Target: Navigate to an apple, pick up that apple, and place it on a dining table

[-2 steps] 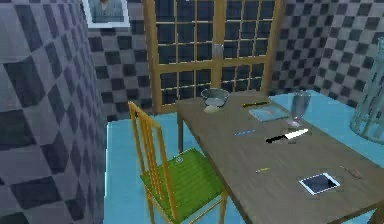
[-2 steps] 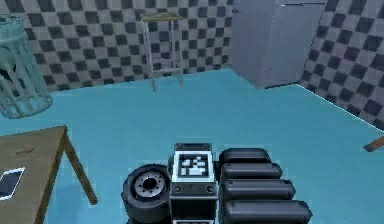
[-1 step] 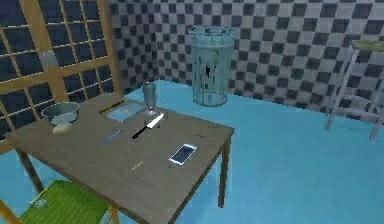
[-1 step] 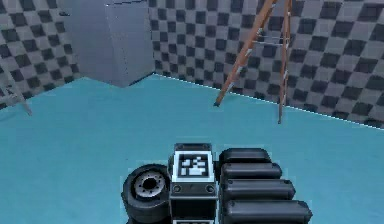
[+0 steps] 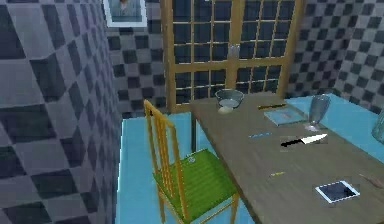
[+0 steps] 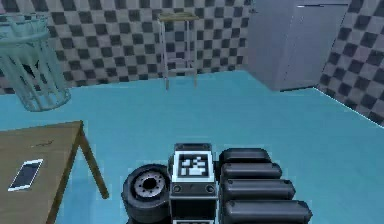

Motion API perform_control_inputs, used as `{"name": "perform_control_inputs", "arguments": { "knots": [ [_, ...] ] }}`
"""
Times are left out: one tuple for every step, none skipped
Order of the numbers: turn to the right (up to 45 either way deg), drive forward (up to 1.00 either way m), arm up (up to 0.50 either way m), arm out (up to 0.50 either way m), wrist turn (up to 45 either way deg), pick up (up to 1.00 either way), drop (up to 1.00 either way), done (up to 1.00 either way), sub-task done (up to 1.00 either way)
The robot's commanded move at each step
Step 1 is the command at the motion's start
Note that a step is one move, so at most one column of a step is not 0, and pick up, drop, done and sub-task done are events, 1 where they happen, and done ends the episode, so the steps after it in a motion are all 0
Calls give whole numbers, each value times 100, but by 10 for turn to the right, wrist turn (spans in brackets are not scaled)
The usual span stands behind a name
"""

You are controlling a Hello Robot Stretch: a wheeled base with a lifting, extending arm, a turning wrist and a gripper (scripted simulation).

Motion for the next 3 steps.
{"name": "perform_control_inputs", "arguments": {
  "knots": [
    [-450,0,0,0,0,0,0,0,0],
    [-450,0,0,0,0,0,0,0,0],
    [-270,0,0,0,0,0,0,0,0]
  ]
}}
